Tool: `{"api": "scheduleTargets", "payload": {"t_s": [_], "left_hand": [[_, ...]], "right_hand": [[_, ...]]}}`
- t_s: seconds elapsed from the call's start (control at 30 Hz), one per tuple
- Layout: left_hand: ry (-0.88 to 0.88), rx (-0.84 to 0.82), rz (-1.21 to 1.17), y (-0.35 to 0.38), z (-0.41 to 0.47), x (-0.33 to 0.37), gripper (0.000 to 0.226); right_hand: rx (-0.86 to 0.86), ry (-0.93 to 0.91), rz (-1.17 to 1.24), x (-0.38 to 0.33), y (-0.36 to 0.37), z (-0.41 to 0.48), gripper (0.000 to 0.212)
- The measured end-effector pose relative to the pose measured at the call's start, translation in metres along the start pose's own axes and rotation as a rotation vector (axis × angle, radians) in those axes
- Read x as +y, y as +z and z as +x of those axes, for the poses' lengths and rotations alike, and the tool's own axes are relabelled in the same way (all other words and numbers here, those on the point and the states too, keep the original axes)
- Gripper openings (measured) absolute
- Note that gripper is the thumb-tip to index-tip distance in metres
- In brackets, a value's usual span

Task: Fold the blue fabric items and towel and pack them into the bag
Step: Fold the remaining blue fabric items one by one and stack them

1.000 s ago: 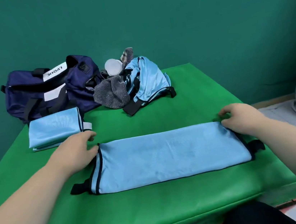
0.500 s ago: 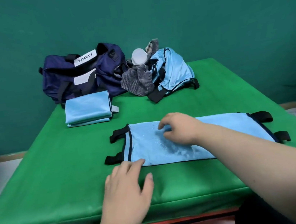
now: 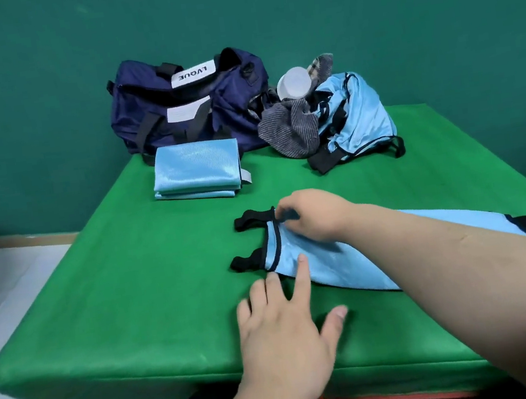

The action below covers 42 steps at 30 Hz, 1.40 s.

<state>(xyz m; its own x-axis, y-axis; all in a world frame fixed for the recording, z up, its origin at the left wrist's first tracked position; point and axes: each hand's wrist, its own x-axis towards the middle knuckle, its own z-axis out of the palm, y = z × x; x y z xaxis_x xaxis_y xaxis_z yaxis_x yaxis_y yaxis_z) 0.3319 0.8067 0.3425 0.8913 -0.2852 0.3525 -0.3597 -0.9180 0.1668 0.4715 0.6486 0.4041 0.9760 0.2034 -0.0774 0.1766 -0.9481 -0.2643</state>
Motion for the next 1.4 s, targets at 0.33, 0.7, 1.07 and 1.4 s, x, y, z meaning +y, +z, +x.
{"api": "scheduleTargets", "payload": {"t_s": [0.33,0.7,1.07,1.4], "left_hand": [[-0.119,-0.073,-0.196,-0.009,0.015,-0.010,0.070],[-0.219,0.252,-1.300,-0.109,0.058,0.002,0.033],[0.073,0.220,-1.256,-0.258,0.070,0.056,0.040],[0.171,0.066,-1.303,-0.292,0.058,0.080,0.055]], "right_hand": [[0.030,0.046,0.069,-0.001,-0.009,0.013,0.018],[0.460,-0.003,0.574,-0.013,-0.132,-0.096,0.038],[0.766,-0.170,0.927,-0.033,-0.235,-0.249,0.039],[0.792,-0.188,0.992,-0.028,-0.251,-0.294,0.043]]}}
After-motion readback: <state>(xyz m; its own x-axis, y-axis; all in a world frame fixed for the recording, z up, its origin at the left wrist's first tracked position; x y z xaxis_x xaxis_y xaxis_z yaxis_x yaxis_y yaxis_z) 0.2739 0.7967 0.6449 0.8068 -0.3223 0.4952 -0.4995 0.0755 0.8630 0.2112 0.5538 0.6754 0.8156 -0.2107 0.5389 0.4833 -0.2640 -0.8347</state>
